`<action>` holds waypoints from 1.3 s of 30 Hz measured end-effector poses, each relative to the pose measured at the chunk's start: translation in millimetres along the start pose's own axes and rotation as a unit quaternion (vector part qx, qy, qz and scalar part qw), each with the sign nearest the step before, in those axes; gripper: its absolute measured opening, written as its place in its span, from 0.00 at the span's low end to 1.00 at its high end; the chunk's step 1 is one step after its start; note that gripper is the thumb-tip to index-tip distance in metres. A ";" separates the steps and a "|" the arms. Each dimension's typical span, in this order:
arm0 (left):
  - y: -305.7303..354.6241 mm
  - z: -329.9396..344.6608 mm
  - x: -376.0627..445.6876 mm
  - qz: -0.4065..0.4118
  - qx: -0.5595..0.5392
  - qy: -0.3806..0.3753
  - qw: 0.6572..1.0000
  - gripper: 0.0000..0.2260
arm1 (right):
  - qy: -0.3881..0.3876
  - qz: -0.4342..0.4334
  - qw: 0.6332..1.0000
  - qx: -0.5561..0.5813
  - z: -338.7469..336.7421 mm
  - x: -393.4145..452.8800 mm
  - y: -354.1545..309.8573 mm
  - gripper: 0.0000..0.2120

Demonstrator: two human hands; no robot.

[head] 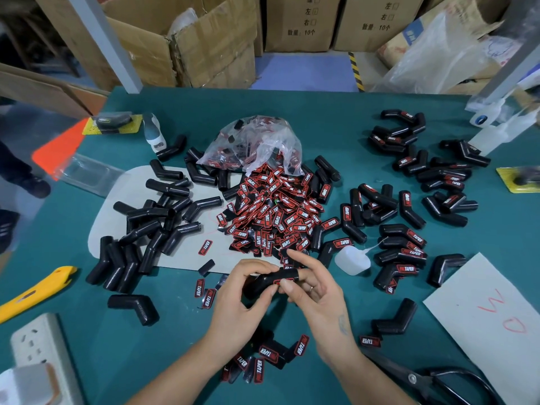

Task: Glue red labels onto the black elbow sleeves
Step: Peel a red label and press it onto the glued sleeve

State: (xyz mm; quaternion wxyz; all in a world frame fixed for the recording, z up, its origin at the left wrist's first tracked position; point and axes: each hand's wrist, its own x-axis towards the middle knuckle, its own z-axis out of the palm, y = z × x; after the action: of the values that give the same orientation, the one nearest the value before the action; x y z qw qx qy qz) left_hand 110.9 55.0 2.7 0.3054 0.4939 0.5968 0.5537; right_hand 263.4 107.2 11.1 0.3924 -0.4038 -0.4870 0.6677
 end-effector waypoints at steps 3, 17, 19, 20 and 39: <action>-1.4 0.6 -1.4 -0.001 0.003 -0.012 1.000 0.13 | 0.011 0.002 1.000 0.007 0.5 -0.1 2.7 0.22; -3.0 -6.9 4.5 0.041 0.048 -0.036 0.997 0.08 | -0.029 -0.007 0.999 -0.029 -6.8 1.4 3.1 0.18; -4.6 -6.9 5.2 0.043 0.054 -0.040 0.997 0.09 | -0.038 -0.001 0.999 -0.039 -8.0 1.4 3.3 0.18; -5.6 -7.1 5.7 0.045 0.054 -0.040 0.997 0.09 | -0.040 0.001 0.998 -0.043 -8.7 1.4 3.6 0.18; -16.5 -9.5 10.0 0.060 0.037 -0.056 0.996 0.03 | -0.085 0.108 0.990 0.018 -12.1 3.7 2.7 0.19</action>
State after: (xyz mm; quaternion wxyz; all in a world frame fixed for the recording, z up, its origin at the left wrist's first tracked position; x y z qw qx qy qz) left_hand 94.9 62.6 -9.5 0.2859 0.5705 0.5681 0.5197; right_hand 272.9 114.0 5.5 0.2825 -0.3886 -0.4606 0.7464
